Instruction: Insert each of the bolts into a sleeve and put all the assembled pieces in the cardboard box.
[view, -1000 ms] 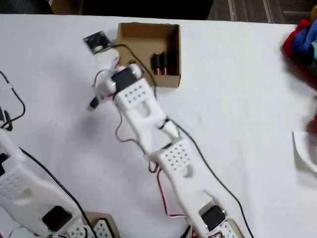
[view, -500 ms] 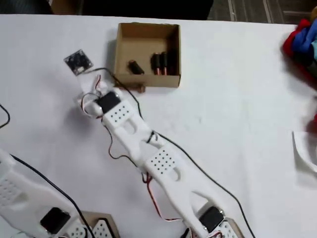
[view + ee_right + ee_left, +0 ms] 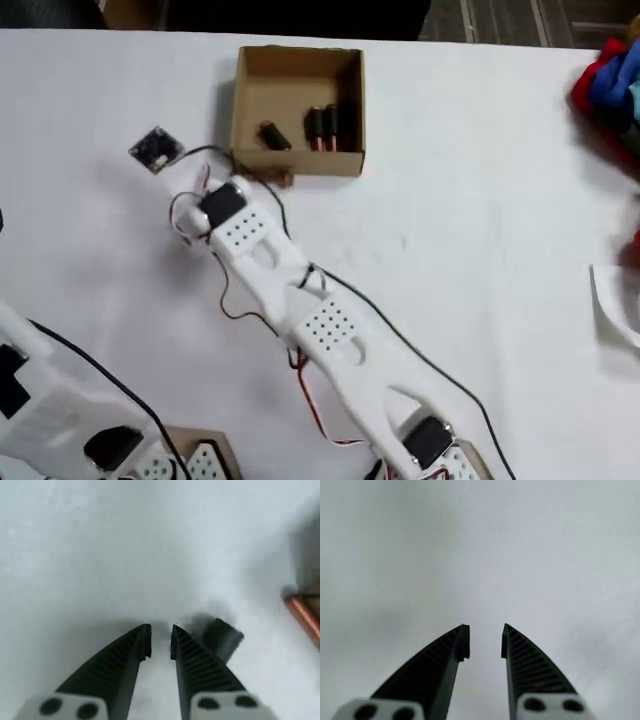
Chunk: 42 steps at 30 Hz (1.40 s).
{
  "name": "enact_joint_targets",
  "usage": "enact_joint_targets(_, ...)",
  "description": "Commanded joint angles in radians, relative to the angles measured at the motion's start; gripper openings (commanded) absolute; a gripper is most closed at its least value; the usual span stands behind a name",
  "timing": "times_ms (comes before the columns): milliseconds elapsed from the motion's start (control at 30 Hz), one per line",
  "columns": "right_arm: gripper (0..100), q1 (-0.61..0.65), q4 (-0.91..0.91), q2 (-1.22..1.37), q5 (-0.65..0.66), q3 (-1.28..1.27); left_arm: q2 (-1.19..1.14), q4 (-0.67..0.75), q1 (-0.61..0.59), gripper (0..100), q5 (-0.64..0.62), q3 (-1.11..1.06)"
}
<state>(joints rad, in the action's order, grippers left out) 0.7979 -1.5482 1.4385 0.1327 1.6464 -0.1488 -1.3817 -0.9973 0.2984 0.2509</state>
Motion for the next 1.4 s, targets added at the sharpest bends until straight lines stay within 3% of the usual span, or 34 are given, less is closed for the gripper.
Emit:
enact_joint_targets(0,7.0,-0.062,-0.153,-0.084,0.008,0.011,0.060,-0.002,0.051,13,-0.006,0.004)
enact_joint_targets(400,7.0,-0.183,-0.196,-0.269,0.009,0.009,0.061,0.153,0.184,13,-0.008,-0.196)
enact_joint_targets(567,9.7,-0.168,-0.077,-0.213,0.140,-0.002,0.063,0.192,0.186,13,-0.008,-0.246)
enact_joint_targets(933,12.3,-0.062,-0.036,-0.166,0.109,-0.002,0.063,0.192,0.183,13,-0.006,-0.248)
enact_joint_targets(1367,12.5,-0.111,-0.008,-0.062,0.107,-0.006,0.063,0.189,0.183,13,-0.003,-0.248)
